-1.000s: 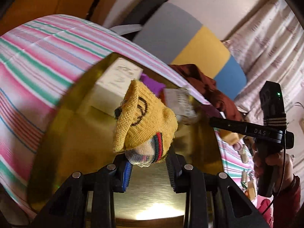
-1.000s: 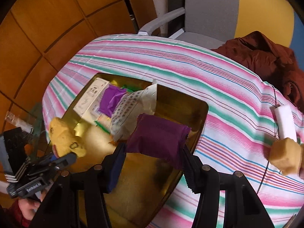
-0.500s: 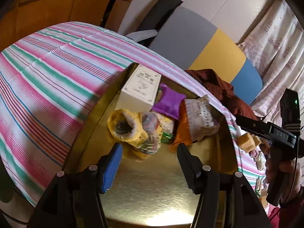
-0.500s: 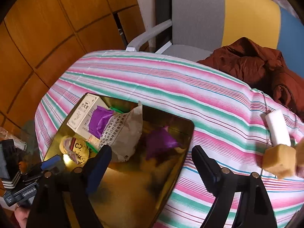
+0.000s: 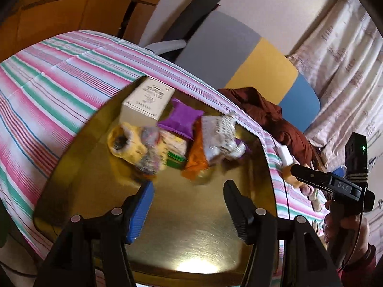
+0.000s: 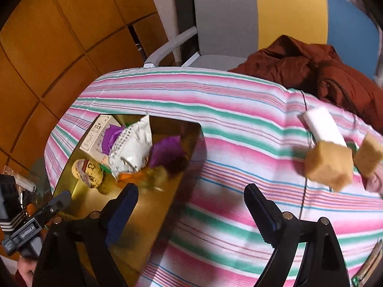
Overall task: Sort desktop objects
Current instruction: 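Move the left tool to the yellow sponge block while the right tool reaches the pink striped sock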
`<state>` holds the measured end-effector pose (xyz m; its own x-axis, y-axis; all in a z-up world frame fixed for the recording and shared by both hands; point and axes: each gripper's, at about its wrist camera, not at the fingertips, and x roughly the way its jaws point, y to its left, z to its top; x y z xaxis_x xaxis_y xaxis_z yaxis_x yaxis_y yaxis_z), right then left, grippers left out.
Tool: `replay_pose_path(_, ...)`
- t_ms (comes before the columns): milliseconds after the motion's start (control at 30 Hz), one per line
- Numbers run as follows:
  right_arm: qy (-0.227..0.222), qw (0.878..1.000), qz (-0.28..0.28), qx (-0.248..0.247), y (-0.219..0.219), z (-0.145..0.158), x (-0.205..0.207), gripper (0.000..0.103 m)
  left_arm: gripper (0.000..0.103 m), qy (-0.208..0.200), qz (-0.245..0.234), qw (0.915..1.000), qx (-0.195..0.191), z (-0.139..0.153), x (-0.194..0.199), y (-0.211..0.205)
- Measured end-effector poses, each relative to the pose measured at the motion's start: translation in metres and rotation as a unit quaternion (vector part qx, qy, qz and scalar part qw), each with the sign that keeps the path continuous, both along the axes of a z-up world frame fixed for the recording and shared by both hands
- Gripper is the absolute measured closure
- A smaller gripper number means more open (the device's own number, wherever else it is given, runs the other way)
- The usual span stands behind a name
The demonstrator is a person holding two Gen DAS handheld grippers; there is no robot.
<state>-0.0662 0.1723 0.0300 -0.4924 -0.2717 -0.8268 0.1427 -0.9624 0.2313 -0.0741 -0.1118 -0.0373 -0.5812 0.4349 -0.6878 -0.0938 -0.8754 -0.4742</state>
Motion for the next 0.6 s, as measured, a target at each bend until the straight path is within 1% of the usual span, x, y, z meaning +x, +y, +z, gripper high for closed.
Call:
replay_pose_path(167,-0.016,1.0,-0.011,0.002,0.02,-0.006,0.013,0.012,0.042,0.012,-0.033,0.9993,-0.013,0.008,0.013,0.024)
replay_pose_path(300,-0.045,0.999,-0.031,-0.003,0.046,-0.012,0.022,0.012,0.042,0.029,-0.084,0.996,-0.003,0.017,0.024,0.05)
replay_pose_path(333,-0.049,0.998,-0.035,-0.005,0.053,-0.013,0.025,0.012,0.042,0.034,-0.094,0.995,-0.005,0.02,0.026,0.056)
replay_pose_path(433,-0.067,0.996,-0.057,0.005,0.08,-0.017,0.034,0.011,0.042,0.047,-0.123,0.9911,-0.021,0.027,0.034,0.08)
replay_pose_path(600,-0.083,0.991,-0.109,0.003,0.135,-0.021,0.046,0.011,0.041,0.05,-0.163,0.9848,-0.034,0.035,0.039,0.117)
